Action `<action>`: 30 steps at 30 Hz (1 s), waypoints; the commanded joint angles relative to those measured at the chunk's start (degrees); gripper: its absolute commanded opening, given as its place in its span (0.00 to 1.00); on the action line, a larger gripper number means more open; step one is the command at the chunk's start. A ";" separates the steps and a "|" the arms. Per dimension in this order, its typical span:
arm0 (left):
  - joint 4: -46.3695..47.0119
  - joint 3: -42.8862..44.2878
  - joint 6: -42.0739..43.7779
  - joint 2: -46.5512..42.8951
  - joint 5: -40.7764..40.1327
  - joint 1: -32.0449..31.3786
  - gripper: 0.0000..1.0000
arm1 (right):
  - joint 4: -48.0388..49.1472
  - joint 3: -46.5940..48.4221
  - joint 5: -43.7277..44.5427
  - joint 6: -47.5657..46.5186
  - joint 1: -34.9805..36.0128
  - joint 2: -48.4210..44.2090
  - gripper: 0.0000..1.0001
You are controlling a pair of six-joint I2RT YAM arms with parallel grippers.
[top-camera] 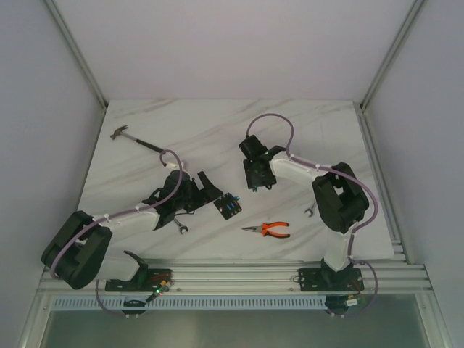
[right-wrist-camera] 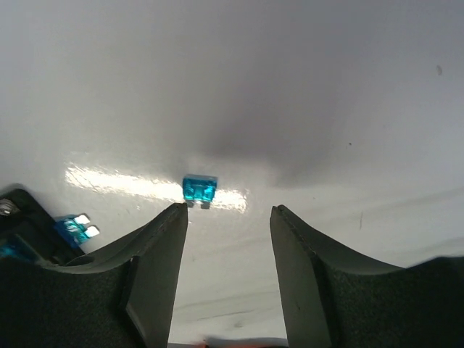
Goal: Snap on the fuse box
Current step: Adjust the fuse at the center of the board, then pick up the fuse from the center of the board.
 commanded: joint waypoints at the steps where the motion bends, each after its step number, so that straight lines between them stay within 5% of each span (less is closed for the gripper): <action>1: -0.79 -0.94 1.06 -1.42 -1.20 0.49 1.00 | -1.30 3.67 -1.54 3.40 0.12 2.07 0.56; 30: -0.76 -0.78 1.32 -0.81 -0.76 1.03 1.00 | -8.84 10.17 -1.08 4.65 0.91 11.21 0.36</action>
